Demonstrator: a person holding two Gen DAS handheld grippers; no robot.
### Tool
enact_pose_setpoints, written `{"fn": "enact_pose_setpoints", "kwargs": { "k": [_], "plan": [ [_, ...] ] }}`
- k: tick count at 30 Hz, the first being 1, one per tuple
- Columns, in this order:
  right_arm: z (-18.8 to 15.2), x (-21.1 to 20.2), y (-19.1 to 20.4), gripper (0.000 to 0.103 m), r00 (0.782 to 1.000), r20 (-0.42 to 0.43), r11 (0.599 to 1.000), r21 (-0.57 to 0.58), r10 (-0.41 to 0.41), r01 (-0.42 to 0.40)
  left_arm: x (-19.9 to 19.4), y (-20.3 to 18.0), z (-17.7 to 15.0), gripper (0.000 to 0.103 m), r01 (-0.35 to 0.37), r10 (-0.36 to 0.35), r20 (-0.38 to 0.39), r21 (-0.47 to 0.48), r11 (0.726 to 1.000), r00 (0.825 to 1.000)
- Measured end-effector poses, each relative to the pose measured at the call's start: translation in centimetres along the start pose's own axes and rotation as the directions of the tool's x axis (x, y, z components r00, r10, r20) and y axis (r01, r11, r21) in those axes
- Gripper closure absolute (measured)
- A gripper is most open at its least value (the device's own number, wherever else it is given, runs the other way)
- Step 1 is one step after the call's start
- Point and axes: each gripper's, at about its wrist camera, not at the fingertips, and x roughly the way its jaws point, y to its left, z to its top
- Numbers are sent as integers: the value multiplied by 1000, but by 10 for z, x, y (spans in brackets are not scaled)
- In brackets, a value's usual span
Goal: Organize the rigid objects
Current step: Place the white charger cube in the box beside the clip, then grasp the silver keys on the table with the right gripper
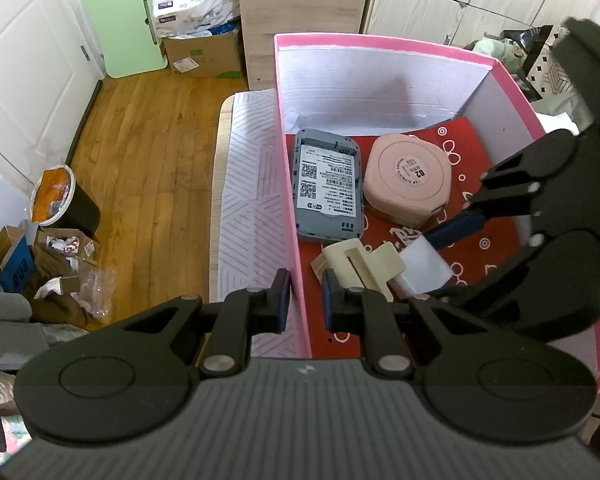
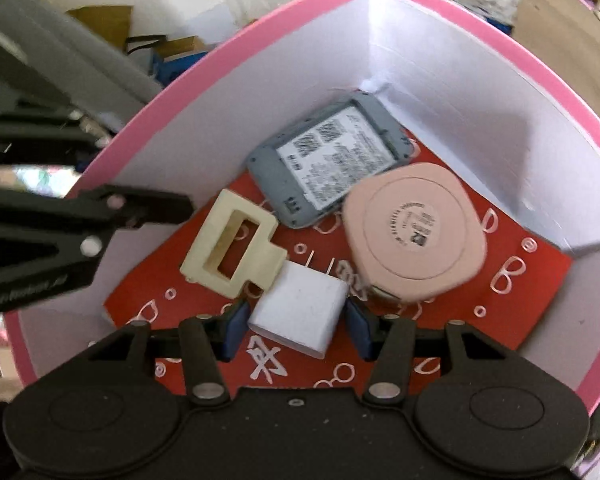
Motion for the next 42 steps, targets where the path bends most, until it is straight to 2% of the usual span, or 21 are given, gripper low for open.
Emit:
{"fn": "enact_pose_setpoints", "kwargs": {
  "k": [4,7,12,14,17,20,25,29,32,34,35,38,40,42],
  "plan": [
    [-18,-28,5,39,995,94,999,-34,-34,37,0,1,0,89,4,-4,1,0,1000,1000],
    [-39,-62,-1,39,978,206,998,-42,-41,50,0,5,0,89,18,-18,3,-14,1000,1000],
    [-81,-116,-26,39,926,378,998,56,-9,-14,-1,9,0,89,33,-33,1,-29,999,999],
    [-99,-131,-35,39,893,447,991,78,61,-106,0,7,0,89,26,-26,2,-20,999,1000],
    [-128,-146,-55,39,858,507,975,142,75,-169,1,6,0,89,17,-17,2,-11,1000,1000],
    [-152,-146,-66,39,851,525,968,197,31,-157,2,5,-1,89,17,-17,4,-16,1000,1000],
    [-190,-127,-74,39,853,515,956,283,-85,-75,1,2,-3,89,13,-13,11,-24,1000,1000],
    [-218,-102,-86,40,836,530,921,381,-142,-85,1,1,-3,89,7,-7,10,-28,1000,1000],
    [-226,-81,-88,49,823,526,897,440,-215,-47,1,1,-3,89,3,-3,8,-30,1000,1000],
    [-227,-71,-88,61,822,502,896,443,-269,23,1,1,-3,89,2,-2,7,-32,999,1000],
    [-225,-67,-86,62,825,485,898,437,-291,60,1,1,-3,89,1,-1,8,-32,1000,1000],
    [-222,-61,-85,67,817,493,905,418,-299,80,1,1,-3,89,1,-1,9,-35,999,1000],
    [-219,-59,-88,68,821,500,910,410,-275,55,1,1,-3,89,4,-4,9,-38,999,1000],
    [-213,-56,-88,69,823,494,912,406,-280,67,1,1,-3,89,4,-4,9,-41,999,1000]
  ]
}}
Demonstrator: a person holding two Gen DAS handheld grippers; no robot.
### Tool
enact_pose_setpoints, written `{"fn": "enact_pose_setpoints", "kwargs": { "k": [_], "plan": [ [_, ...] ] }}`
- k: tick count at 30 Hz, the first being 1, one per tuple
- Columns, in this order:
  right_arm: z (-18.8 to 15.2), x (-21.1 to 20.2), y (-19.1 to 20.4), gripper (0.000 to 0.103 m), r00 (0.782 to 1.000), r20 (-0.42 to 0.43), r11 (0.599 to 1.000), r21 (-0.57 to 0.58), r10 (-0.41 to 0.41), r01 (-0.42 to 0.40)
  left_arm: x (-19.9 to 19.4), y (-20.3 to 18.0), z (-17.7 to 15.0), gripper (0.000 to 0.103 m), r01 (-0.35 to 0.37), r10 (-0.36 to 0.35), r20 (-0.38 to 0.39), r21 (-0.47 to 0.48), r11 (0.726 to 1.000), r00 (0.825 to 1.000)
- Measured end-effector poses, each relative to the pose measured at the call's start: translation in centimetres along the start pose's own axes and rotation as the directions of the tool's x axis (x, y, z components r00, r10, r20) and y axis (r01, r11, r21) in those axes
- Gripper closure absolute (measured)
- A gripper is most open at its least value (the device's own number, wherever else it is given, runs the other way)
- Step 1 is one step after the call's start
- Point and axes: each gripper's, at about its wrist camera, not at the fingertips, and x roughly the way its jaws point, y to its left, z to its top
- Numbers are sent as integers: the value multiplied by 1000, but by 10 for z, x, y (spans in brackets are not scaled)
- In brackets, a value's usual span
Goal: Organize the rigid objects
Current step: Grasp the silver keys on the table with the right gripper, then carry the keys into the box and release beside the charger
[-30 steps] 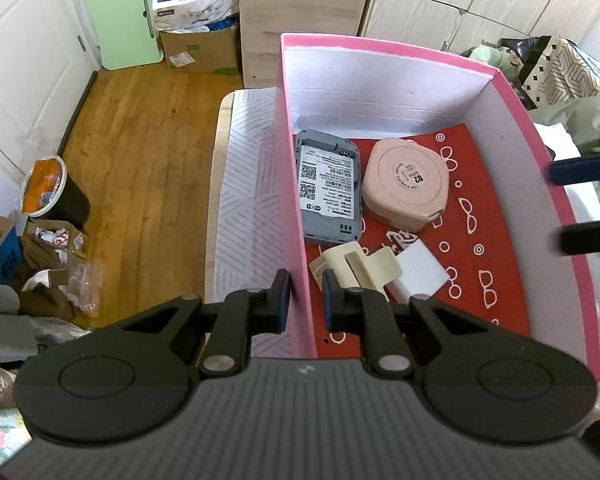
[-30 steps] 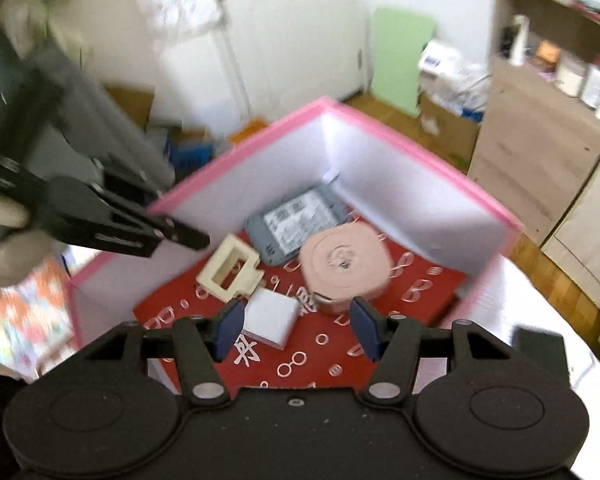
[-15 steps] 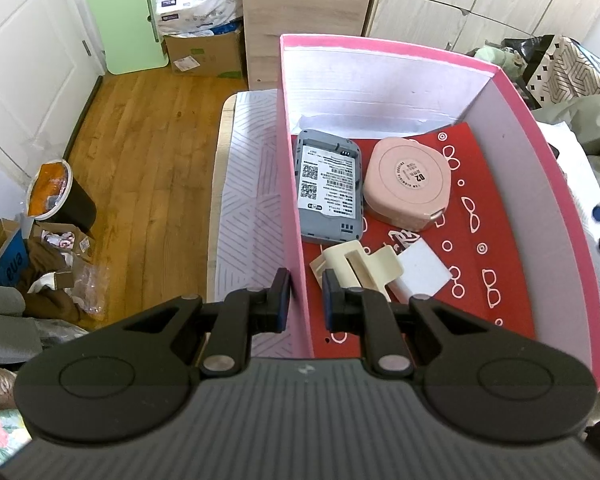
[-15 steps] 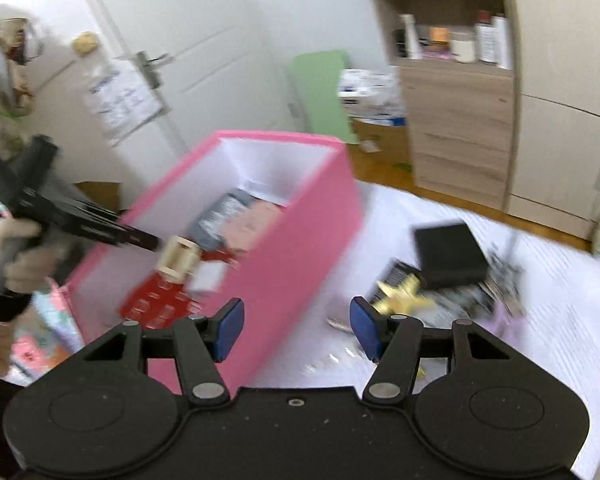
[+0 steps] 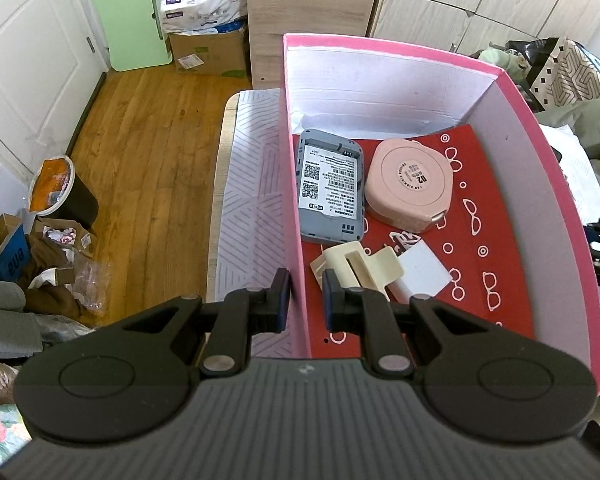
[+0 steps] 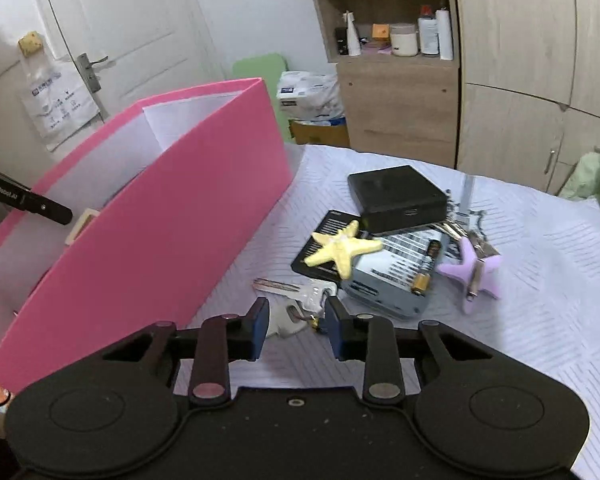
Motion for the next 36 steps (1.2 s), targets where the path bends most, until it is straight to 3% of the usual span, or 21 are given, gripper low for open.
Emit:
{"fn": "enact_pose_setpoints", "kwargs": {
  "k": [5,8,10,11,24,36],
  "plan": [
    [1,18,8,68,996,-45,996,-46,-83,81,0,-1,0,89,-3,3,0,5,1000,1000],
    [3,20,7,68,997,-37,997,-33,-73,72,0,-1,0,89,-6,6,-1,6,1000,1000],
    [3,20,6,91,998,-30,998,-13,-57,57,0,-2,0,88,-4,4,-1,4,1000,1000],
    [3,21,5,97,999,-31,999,2,-37,37,0,-2,0,88,-4,4,-1,4,1000,1000],
    [12,-11,11,97,995,79,996,50,65,-69,0,-2,0,88,-4,4,-1,4,1000,1000],
    [63,-68,49,97,955,222,980,-59,199,-190,1,-9,3,88,-32,33,-22,47,998,999]
  ]
}}
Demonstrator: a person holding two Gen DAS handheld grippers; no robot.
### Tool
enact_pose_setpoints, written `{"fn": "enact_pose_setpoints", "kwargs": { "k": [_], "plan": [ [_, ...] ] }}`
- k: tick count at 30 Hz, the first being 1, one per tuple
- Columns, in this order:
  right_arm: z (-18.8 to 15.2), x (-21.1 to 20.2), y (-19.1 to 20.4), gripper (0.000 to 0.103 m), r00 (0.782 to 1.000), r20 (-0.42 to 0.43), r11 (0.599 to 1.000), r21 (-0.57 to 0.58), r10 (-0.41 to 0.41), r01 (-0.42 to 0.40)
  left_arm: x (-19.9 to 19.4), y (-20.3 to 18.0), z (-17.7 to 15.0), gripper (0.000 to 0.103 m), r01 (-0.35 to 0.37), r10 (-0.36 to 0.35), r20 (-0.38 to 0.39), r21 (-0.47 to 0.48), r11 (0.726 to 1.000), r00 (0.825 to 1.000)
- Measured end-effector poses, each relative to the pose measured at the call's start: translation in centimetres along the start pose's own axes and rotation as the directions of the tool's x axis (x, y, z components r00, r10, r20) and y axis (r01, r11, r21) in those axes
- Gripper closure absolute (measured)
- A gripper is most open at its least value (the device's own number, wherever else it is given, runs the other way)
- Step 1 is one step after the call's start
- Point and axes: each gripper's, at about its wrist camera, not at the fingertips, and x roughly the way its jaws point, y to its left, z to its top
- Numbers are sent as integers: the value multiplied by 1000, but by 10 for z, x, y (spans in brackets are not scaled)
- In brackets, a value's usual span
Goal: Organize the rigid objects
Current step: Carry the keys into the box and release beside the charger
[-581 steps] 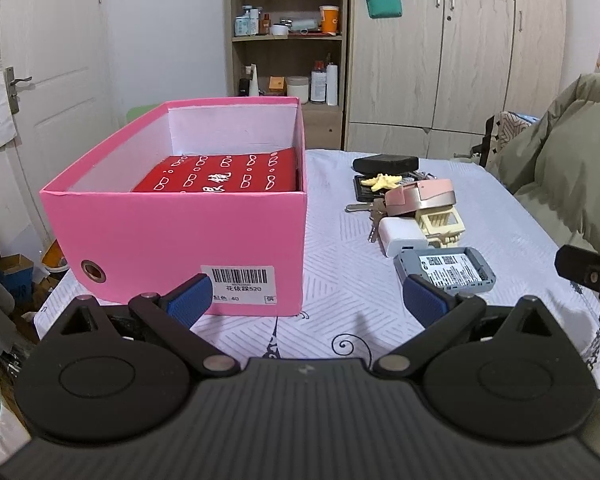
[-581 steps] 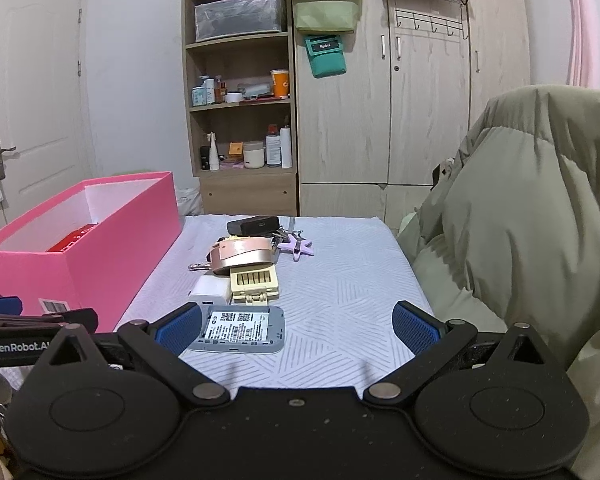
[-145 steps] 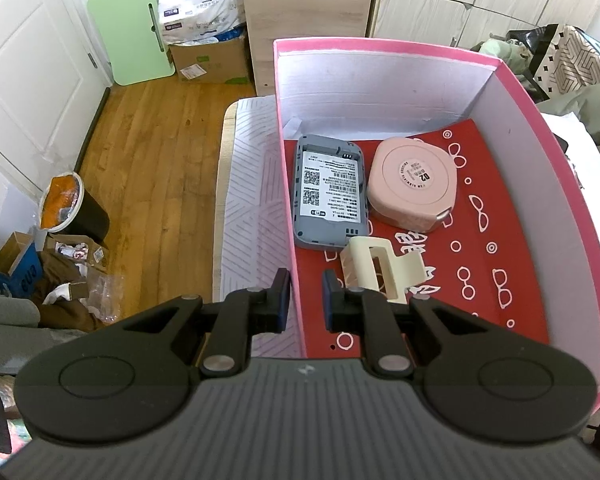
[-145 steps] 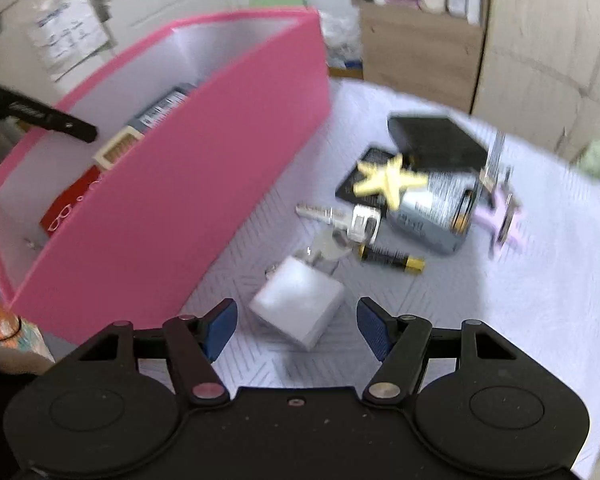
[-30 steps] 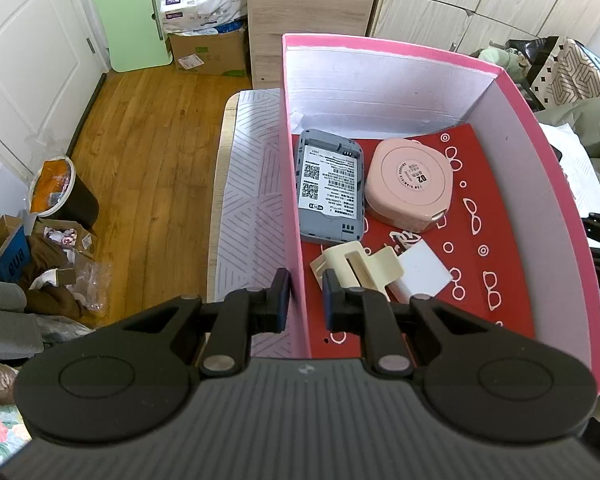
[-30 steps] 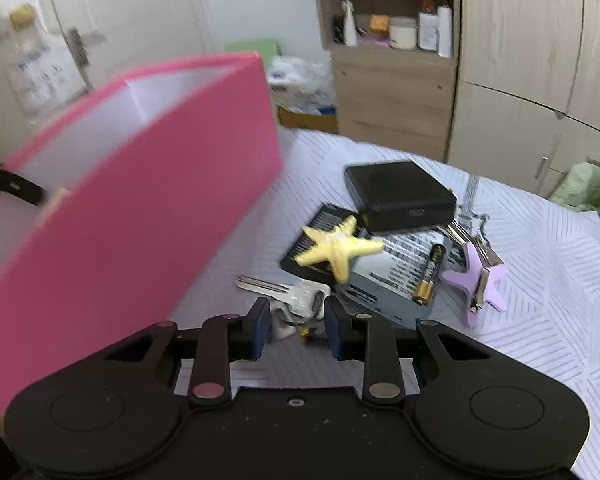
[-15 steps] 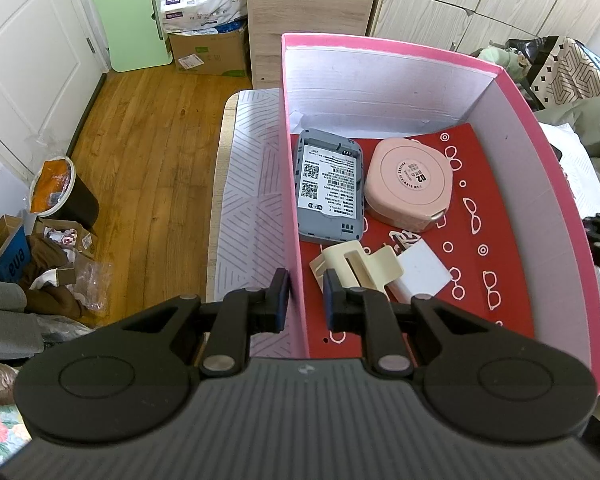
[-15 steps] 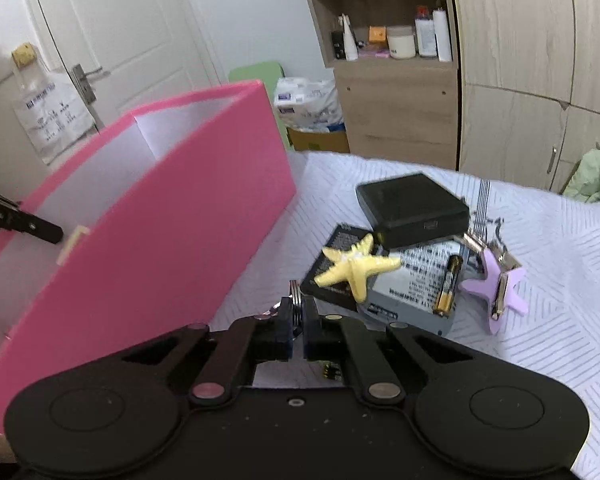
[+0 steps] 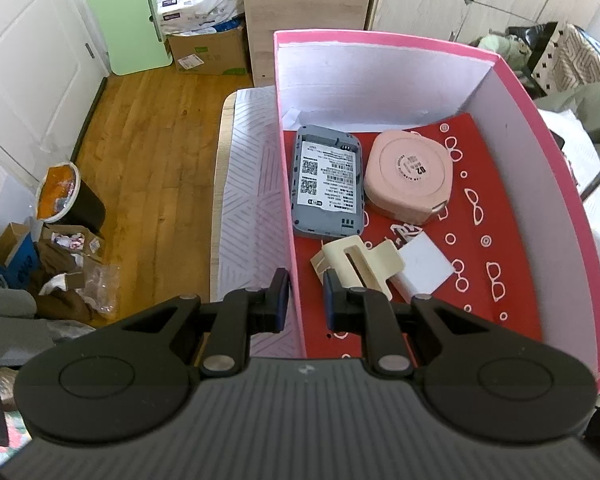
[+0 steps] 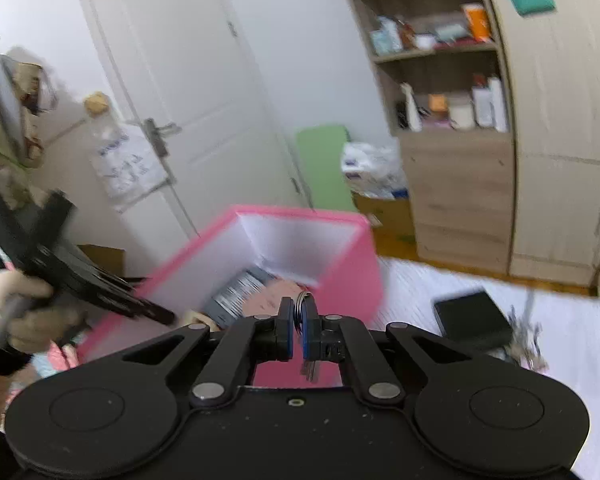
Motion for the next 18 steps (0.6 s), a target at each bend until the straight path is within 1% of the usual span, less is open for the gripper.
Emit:
{"fn": "enact_pose_setpoints", "kwargs": {
  "k": [3,6,10,12,14,18],
  "plan": [
    [16,-7,16,97,999,29,998,-53,31,-29,0,-1,0,88,-1,1,-1,1,1000,1000],
    [22,-5,28,97,994,9,989,-98,108,-107,0,-1,0,88,1,-1,2,-3,1000,1000],
    [16,14,39,97,980,-66,975,-107,187,-193,0,0,-1,88,1,0,5,-10,1000,1000],
    [11,28,40,97,973,-104,972,-90,207,-217,0,0,-2,88,-2,2,5,-12,1000,1000],
    [5,46,43,97,966,-156,973,-70,208,-221,-1,0,-2,88,-4,4,5,-10,1000,1000],
    [-8,81,45,97,948,-270,979,-59,172,-194,-1,0,-2,88,-6,6,7,-16,1000,1000]
  ]
}}
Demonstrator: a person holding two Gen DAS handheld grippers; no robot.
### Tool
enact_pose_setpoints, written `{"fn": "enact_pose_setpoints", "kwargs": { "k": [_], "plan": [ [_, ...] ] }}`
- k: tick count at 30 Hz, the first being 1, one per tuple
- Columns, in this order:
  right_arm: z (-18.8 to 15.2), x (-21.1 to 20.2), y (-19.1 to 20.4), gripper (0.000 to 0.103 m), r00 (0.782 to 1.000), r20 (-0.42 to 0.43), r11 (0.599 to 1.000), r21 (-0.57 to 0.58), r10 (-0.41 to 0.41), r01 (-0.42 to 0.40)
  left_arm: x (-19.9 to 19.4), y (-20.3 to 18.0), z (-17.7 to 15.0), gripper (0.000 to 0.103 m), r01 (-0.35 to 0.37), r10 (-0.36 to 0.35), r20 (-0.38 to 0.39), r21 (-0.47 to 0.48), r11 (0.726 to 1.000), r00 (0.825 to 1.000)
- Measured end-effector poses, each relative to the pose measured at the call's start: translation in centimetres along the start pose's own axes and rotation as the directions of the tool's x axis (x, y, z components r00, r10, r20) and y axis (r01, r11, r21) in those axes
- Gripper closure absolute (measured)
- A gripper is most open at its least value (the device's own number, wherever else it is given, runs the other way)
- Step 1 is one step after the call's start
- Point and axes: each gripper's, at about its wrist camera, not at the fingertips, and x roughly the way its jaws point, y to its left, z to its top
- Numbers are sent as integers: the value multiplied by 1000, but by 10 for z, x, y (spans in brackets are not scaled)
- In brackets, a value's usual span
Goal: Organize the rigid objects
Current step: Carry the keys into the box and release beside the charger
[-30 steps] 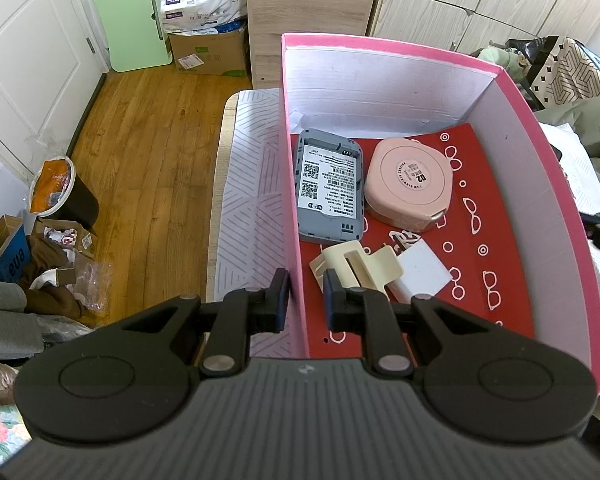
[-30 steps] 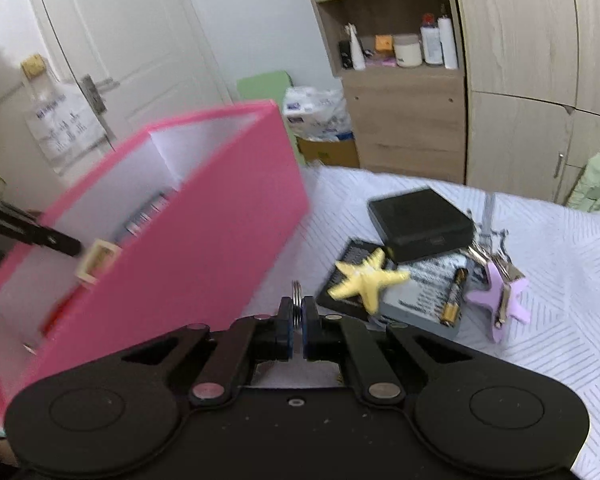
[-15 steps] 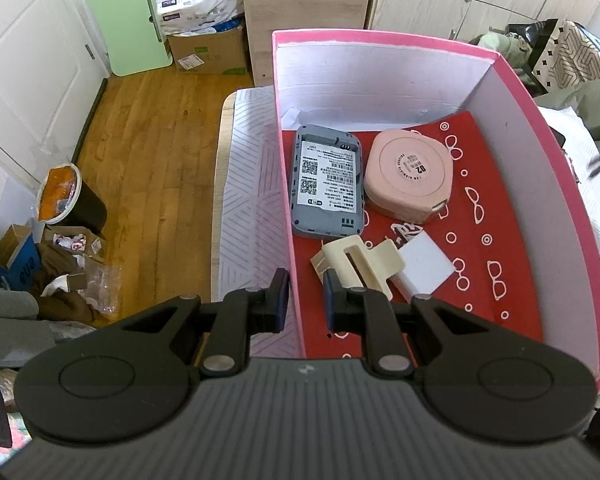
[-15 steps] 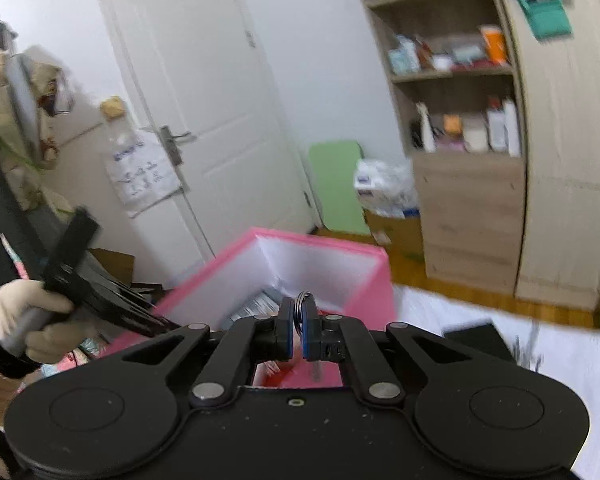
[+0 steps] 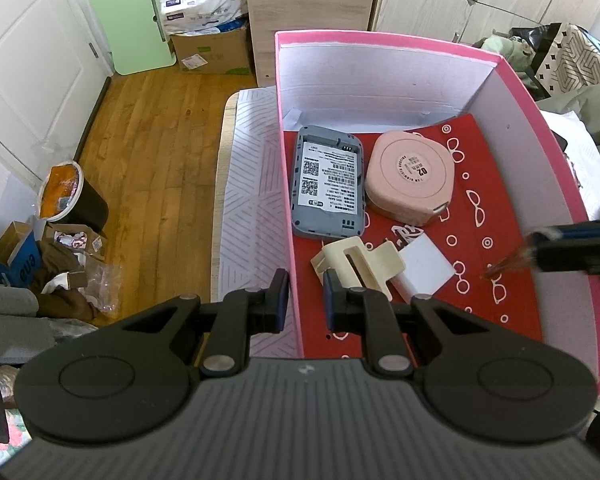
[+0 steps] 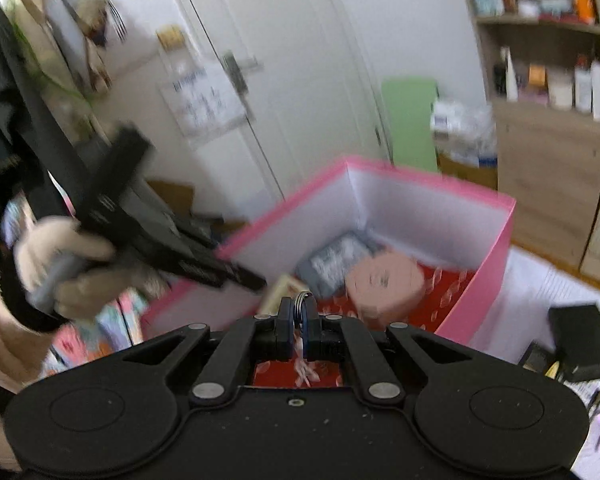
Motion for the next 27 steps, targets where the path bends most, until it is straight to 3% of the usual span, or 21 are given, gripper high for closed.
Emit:
{"fn": "enact_pose_setpoints", "kwargs": {
  "k": [5,10,15,20,22,27],
  "plan": [
    [1,28,-6,97,998,-50,999,-2,-34,34,-1,1,-2,87,0,0,6,-5,1000,1000],
    [5,29,-6,91,991,-1,991,-23,-133,132,-2,1,-2,87,-1,1,5,-7,1000,1000],
    [7,-2,-13,79,990,88,993,51,-110,106,-3,1,-3,87,0,0,9,-7,1000,1000],
    [-2,-42,-19,74,977,171,987,119,-128,109,-4,4,-3,87,9,-8,12,-20,1000,1000],
    [-10,-59,-23,68,970,190,981,147,-152,125,-4,5,-3,87,12,-12,13,-25,1000,1000],
    [-40,-86,-34,67,948,175,952,207,-265,227,-4,6,-4,87,7,-6,15,-30,1000,1000]
  ]
}}
